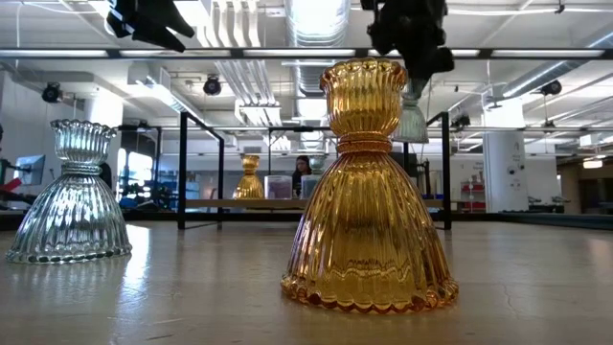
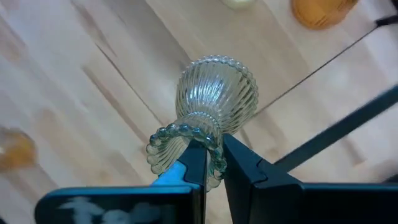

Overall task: Pick & Place candle stick holders
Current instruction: Put the right green glass candle holder on the shelf

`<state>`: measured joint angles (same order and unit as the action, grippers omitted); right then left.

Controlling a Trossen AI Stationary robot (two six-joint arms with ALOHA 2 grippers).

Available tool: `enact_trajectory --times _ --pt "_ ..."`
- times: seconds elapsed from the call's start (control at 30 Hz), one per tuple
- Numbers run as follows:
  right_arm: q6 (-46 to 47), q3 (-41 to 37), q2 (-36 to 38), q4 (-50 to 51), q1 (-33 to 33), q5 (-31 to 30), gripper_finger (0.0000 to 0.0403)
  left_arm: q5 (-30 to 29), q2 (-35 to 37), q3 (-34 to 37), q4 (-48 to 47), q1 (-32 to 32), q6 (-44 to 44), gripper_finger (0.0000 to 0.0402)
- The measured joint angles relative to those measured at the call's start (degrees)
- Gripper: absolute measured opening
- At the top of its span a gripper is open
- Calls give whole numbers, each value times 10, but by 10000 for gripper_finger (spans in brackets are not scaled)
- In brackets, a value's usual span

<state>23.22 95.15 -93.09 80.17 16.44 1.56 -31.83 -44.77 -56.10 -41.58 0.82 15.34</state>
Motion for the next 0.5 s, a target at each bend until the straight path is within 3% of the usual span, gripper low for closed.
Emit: enact_trajectory --times 0.2,0.5 --pt "-165 65 -65 33 25 -1 22 0 0 1 0 0 1 303" --pt "-338 138 -144 76 68 0 22 0 0 1 -5 0 3 303"
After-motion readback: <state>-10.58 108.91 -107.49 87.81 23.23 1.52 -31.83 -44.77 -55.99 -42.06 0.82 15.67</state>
